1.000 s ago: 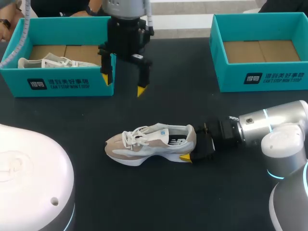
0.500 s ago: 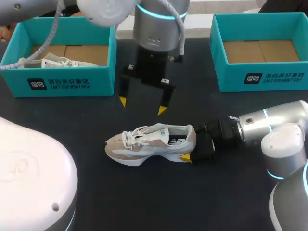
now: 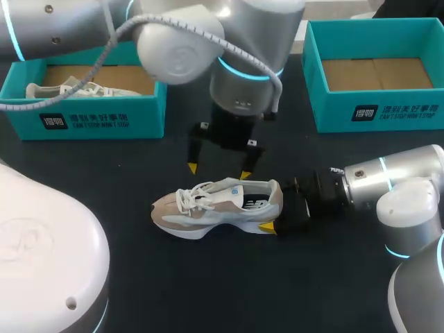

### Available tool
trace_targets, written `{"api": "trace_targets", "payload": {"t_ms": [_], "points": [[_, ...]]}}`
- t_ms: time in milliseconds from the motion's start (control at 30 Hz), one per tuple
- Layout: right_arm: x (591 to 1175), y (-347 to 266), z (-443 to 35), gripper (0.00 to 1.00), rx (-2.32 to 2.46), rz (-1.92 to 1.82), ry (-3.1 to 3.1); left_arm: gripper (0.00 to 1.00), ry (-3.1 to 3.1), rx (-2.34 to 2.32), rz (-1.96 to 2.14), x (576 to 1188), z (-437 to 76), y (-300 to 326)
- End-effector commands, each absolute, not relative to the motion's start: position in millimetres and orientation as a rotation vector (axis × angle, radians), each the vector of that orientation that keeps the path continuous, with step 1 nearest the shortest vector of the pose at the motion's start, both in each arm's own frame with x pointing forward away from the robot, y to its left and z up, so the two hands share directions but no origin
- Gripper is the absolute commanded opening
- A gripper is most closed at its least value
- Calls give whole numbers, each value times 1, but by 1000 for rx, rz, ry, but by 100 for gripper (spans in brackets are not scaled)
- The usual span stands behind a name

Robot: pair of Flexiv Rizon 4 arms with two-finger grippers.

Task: Take the shoe out of the shoebox, open the shoe tongue, remove and reinsert the insole, then place the shoe into the shoebox

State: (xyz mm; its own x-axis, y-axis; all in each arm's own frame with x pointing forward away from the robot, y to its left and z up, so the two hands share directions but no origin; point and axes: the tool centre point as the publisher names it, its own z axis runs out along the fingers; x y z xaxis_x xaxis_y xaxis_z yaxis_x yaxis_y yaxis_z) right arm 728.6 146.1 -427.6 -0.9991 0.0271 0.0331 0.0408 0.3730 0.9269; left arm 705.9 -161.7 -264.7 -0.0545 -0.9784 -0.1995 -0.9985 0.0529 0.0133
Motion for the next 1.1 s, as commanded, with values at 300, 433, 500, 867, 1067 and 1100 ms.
{"api": "trace_targets", "payload": {"t_ms": [300, 433, 500, 867, 1067, 1100], "points": [[730, 154, -435, 0, -66, -1746, -2596, 100, 2094, -2059, 316, 715, -314, -188], [730, 154, -435, 0, -66, -1746, -2596, 100, 2072, -2061, 334, 716, -324, -197], [730, 154, -435, 0, -66, -1746, -2596, 100, 2057, -2065, 339, 717, -329, -201], [730, 154, -435, 0, -66, -1746, -2596, 100, 1990, -2066, 412, 715, -350, -199], [730, 154, -435, 0, -66, -1746, -2596, 100, 1955, -2054, 464, 715, -365, -190], [730, 154, -435, 0, -66, -1746, -2596, 100, 1948, -2052, 473, 714, -366, -189]]}}
